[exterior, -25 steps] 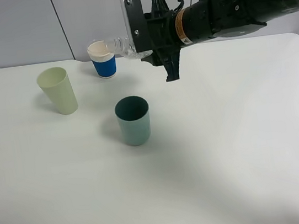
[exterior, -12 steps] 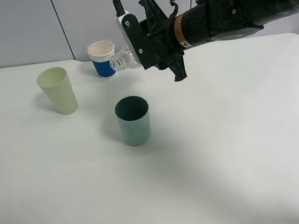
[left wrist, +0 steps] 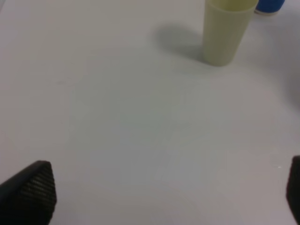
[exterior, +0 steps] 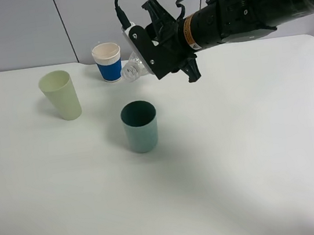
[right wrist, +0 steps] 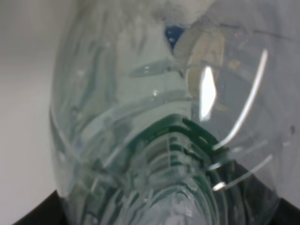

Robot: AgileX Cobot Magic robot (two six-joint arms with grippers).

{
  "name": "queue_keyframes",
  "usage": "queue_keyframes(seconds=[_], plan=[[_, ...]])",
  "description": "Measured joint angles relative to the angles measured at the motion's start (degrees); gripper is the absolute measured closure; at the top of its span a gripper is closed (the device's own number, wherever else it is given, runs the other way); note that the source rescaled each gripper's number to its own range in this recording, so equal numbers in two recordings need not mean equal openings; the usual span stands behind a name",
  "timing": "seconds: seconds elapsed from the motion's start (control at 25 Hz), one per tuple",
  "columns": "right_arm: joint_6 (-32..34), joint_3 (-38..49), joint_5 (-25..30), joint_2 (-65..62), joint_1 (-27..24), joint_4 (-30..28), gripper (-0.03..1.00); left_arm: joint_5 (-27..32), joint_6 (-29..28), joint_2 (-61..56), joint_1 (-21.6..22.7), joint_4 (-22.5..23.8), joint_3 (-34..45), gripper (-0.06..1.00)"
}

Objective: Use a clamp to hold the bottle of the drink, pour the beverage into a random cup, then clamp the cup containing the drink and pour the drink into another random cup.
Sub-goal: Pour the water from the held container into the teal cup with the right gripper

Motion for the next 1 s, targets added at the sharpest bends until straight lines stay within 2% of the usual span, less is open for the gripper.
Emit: queue_keyframes(seconds=[0.24,0.56,1.0], plan=[[-0.4,0.0,0.6,0.0,0.0,-0.1,0.95,0.0,0.0,0.0,0.0,0.0,0.0,-0.06],[-2.8,0.0,4.1,0.0,0.0,-0.4,0.95,0.0,0.0,0.0,0.0,0.0,0.0,-0.06],[-2.9,0.0,6.6,0.0,1.3,-5.1,0.95,0.0,0.0,0.0,0.0,0.0,0.0,-0.06]])
